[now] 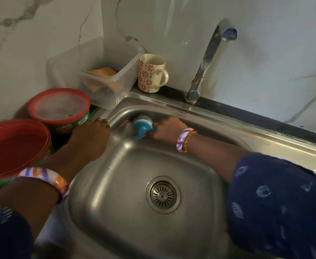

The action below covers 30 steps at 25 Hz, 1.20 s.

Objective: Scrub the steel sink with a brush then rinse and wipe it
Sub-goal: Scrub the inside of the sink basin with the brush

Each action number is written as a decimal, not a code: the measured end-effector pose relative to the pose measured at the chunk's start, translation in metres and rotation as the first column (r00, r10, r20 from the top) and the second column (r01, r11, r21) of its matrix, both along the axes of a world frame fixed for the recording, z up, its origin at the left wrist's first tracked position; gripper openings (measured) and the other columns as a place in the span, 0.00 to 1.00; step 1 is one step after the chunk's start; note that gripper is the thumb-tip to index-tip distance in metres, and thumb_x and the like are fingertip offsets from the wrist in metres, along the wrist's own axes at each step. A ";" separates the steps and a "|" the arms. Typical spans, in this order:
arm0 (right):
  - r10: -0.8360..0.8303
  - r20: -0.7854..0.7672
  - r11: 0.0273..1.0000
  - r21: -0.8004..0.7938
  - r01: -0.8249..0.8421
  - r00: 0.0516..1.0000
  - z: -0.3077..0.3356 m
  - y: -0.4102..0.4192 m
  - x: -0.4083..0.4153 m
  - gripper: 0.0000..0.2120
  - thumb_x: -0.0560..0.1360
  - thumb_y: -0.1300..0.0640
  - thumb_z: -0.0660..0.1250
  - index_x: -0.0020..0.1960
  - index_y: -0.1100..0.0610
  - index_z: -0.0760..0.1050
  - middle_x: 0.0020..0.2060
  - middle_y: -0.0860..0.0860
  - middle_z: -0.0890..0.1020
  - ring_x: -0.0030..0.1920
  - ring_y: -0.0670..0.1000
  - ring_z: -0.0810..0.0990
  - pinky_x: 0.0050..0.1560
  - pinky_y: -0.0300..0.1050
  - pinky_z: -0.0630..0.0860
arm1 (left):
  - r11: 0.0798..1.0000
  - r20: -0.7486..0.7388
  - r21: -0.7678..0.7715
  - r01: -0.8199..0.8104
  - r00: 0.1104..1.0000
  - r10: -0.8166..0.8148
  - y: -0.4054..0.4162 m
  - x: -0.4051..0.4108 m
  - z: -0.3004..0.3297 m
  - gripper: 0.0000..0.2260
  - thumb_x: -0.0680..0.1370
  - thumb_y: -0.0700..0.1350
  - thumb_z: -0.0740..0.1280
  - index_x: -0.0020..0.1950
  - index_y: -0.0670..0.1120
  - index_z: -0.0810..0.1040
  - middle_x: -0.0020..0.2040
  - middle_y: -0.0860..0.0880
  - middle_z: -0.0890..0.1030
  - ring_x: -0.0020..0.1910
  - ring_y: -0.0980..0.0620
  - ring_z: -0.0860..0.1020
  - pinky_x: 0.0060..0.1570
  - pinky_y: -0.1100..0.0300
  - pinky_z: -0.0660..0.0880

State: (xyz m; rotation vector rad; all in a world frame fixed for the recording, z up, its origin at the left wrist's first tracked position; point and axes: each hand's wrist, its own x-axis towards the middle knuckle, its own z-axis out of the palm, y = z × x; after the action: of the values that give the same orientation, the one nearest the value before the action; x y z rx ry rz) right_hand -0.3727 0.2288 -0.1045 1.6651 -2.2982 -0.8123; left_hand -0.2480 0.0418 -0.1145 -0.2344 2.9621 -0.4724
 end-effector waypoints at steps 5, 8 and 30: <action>-0.149 -0.045 0.985 0.078 0.152 0.988 0.042 0.145 0.014 0.21 0.64 0.44 0.74 0.54 0.52 0.81 0.28 0.57 0.79 0.25 0.58 0.79 0.23 0.42 0.72 | 1.000 -0.039 0.020 -0.008 0.999 0.008 0.000 0.002 -0.005 0.24 0.78 0.40 0.56 0.74 0.41 0.59 0.72 0.45 0.63 0.70 0.49 0.66 0.61 0.52 0.74; -0.266 0.080 0.960 0.111 0.256 0.961 0.050 0.161 0.011 0.41 0.63 0.21 0.52 0.57 0.51 0.79 0.33 0.56 0.75 0.34 0.58 0.80 0.32 0.43 0.72 | 0.999 -0.056 0.032 -0.016 0.998 0.017 0.002 0.002 -0.007 0.25 0.78 0.41 0.57 0.74 0.41 0.58 0.73 0.44 0.62 0.71 0.48 0.66 0.62 0.52 0.73; -0.007 -0.028 0.998 0.064 0.009 1.000 -0.027 -0.023 0.012 0.10 0.73 0.52 0.66 0.52 0.53 0.81 0.34 0.54 0.83 0.33 0.57 0.84 0.30 0.43 0.77 | 1.000 -0.077 -0.011 0.013 0.997 -0.014 0.012 0.003 0.002 0.24 0.80 0.39 0.54 0.75 0.39 0.55 0.76 0.43 0.58 0.73 0.47 0.61 0.66 0.53 0.67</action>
State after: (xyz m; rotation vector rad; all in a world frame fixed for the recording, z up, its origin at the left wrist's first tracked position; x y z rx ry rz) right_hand -0.3602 0.2061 -0.1310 1.6609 -2.2852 -0.9142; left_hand -0.2454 0.0541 -0.1127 -0.2388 3.0388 -0.4912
